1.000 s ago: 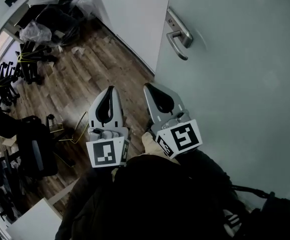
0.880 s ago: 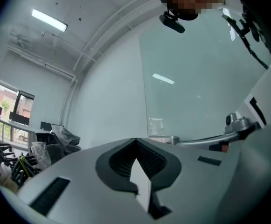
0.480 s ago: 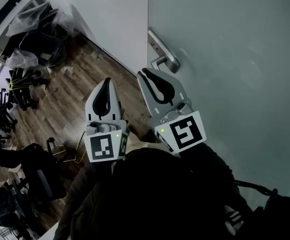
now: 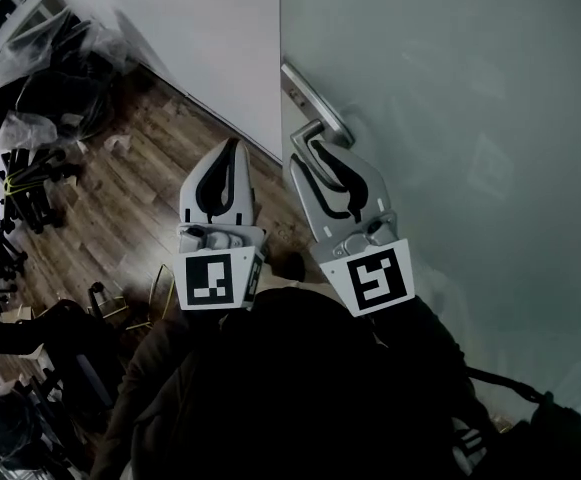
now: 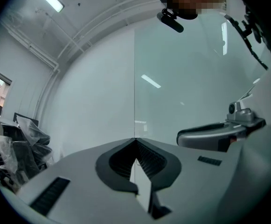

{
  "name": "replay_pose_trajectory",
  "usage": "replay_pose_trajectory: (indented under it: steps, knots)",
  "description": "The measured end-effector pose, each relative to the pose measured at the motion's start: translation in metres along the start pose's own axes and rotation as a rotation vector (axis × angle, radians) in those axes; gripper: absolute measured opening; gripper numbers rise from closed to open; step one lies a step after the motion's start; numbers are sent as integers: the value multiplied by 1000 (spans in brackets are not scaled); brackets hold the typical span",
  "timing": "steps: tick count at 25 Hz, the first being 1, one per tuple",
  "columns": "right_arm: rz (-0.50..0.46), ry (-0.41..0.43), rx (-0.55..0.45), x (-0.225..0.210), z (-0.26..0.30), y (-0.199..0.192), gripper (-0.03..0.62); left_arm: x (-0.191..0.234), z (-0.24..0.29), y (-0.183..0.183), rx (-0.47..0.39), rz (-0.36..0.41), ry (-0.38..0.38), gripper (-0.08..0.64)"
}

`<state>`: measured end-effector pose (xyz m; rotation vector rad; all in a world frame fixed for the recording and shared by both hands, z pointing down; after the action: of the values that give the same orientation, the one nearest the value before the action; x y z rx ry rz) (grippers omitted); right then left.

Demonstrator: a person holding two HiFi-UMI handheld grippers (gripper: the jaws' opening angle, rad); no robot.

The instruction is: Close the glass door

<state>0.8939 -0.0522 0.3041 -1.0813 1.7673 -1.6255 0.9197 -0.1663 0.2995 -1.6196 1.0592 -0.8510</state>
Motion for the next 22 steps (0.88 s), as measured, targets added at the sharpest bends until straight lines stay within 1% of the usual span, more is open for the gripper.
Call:
replay_pose_trajectory:
  steps: [1, 3, 5, 9, 10, 12, 16, 22]
  knots:
    - [4, -4, 40, 0, -2, -10, 83, -2, 2, -2, -5, 2, -13, -3]
    - [49, -8, 112, -4, -4, -31, 111, -4, 4, -4, -8, 5, -31, -3]
    - [88, -5, 147, -8, -2, -45, 114, -10, 10, -5, -7, 2, -49, -3]
    - [116, -14, 193, -17, 4, -66, 114, -20, 19, -8, 17, 4, -60, -3]
    - [119, -19, 201, -18, 5, -71, 114, -19, 20, -10, 21, 6, -56, -3]
    - [129, -20, 200, -20, 6, -76, 67, -16, 21, -11, 25, 5, -45, -3]
    - [158, -4, 204, -23, 4, -73, 67, -14, 18, -7, 29, 9, -19, -3]
    - [176, -19, 197, -11, 3, -76, 64, 5, -8, -14, 65, 21, 46, -3]
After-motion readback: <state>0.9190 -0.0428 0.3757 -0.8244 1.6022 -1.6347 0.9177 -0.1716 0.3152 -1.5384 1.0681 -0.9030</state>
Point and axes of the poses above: the fingertips, and each gripper's own axes: z forward along the fingers, x to its left, y out of its top, the point moved 4 cm from there along -z, backward along the fingers, and after that the axes turned 8 degrees about -x, right-handed, at the moved point
